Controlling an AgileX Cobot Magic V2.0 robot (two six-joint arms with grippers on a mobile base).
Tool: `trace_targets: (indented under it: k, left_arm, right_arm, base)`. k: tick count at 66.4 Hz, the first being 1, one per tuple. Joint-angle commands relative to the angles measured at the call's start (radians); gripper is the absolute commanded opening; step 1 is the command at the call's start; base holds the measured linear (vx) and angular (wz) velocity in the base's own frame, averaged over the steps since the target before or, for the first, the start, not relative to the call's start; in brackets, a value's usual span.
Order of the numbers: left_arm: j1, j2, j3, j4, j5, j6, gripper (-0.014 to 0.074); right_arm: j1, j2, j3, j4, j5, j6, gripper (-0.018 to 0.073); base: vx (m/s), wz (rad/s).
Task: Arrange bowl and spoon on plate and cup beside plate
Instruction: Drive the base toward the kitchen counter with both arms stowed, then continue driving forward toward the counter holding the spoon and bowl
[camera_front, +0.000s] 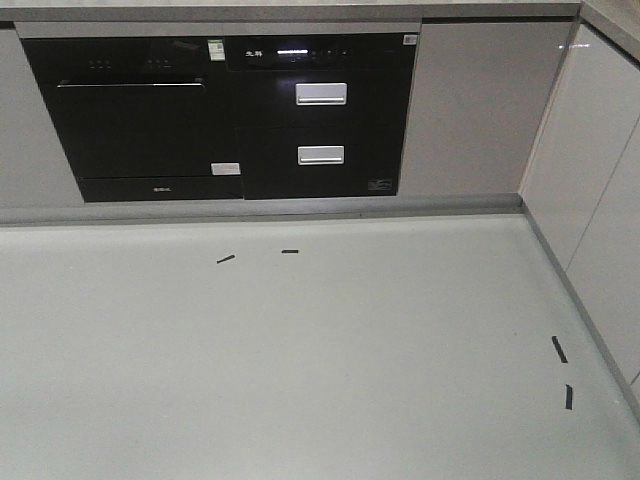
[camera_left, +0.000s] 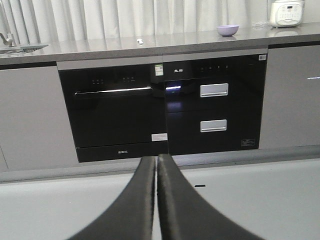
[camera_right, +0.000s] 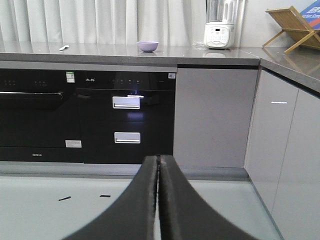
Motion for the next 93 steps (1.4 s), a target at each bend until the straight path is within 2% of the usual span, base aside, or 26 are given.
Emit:
trace_targets:
  k: [1, 93]
  left_arm:
    - [0.001, -0.005, -0.008, -0.001, -0.067, -0.012, -0.0006]
    - [0.001, -0.005, -0.008, -0.001, -0.067, -0.012, -0.0006]
  right_arm:
    - [0.001, -0.01, 0.003, -0.004, -0.073, 0.0, -0.0003]
    - [0.001, -0.01, 0.003, -0.004, -0.073, 0.0, -0.0003]
  base:
    - [0.04, 0.11]
    - [0.08, 0.01]
